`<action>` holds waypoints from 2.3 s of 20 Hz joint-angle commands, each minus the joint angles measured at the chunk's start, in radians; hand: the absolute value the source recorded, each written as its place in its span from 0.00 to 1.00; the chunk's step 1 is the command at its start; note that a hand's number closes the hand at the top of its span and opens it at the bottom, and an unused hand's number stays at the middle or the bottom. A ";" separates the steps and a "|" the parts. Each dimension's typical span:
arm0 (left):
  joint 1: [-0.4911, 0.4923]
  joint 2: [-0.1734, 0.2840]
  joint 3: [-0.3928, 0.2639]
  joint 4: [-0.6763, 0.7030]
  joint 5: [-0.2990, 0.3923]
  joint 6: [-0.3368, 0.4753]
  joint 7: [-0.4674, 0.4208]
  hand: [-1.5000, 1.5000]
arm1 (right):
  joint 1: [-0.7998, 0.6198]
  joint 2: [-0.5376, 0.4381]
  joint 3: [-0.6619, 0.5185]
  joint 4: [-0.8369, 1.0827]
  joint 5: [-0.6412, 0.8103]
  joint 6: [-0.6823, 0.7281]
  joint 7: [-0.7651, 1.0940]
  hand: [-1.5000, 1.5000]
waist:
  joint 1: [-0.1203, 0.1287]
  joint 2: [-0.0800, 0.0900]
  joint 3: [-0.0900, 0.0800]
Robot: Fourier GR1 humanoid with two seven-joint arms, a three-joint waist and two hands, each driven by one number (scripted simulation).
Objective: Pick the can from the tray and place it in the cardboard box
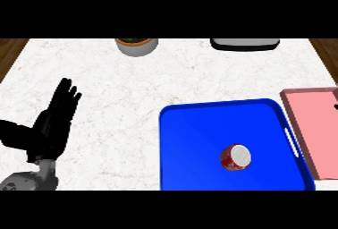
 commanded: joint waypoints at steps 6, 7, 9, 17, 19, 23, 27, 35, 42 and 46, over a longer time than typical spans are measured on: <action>-0.015 -0.031 0.017 0.013 -0.037 -0.024 0.014 0.50 | -0.042 0.060 0.001 -0.286 -0.127 0.071 0.355 0.00 | 0.002 0.002 0.003; -0.049 -0.044 0.019 0.034 -0.036 -0.010 0.028 0.50 | -0.060 0.079 0.040 -0.358 -0.122 0.030 0.417 0.00 | 0.001 0.003 0.003; -0.022 -0.035 0.047 0.034 -0.011 -0.074 0.017 0.50 | -0.132 0.125 0.076 -0.323 -0.087 0.043 0.460 0.00 | 0.009 0.004 0.003; -0.014 -0.087 0.050 0.009 -0.093 -0.039 0.031 0.50 | -0.185 0.243 0.156 -0.306 0.095 0.067 0.601 0.00 | 0.009 0.004 0.003; -0.024 -0.036 0.126 -0.008 -0.028 -0.108 0.076 0.50 | -0.138 0.281 0.146 -0.342 0.072 0.081 0.611 0.00 | 0.006 0.003 0.003; -0.014 -0.087 0.095 -0.002 -0.092 -0.090 0.059 0.50 | -0.212 0.387 0.244 -0.301 0.187 0.089 0.651 0.00 | 0.010 0.004 0.003; -0.027 -0.105 0.127 0.021 -0.099 -0.121 0.064 0.50 | -0.153 0.436 0.198 -0.292 0.232 0.126 0.614 0.00 | 0.005 0.003 0.003; 0.052 -0.146 0.128 -0.070 -0.135 -0.153 0.072 0.50 | -0.200 0.542 0.193 -0.311 0.303 0.182 0.683 0.00 | 0.010 0.003 0.003; 0.011 -0.168 0.151 -0.053 -0.179 -0.149 0.112 0.50 | -0.227 0.642 0.229 -0.186 0.433 0.191 0.618 0.00 | 0.010 0.004 0.004; -0.036 -0.186 0.152 -0.023 -0.197 -0.145 0.124 0.50 | -0.141 0.631 0.224 -0.207 0.516 0.185 0.559 0.00 | 0.005 0.003 0.004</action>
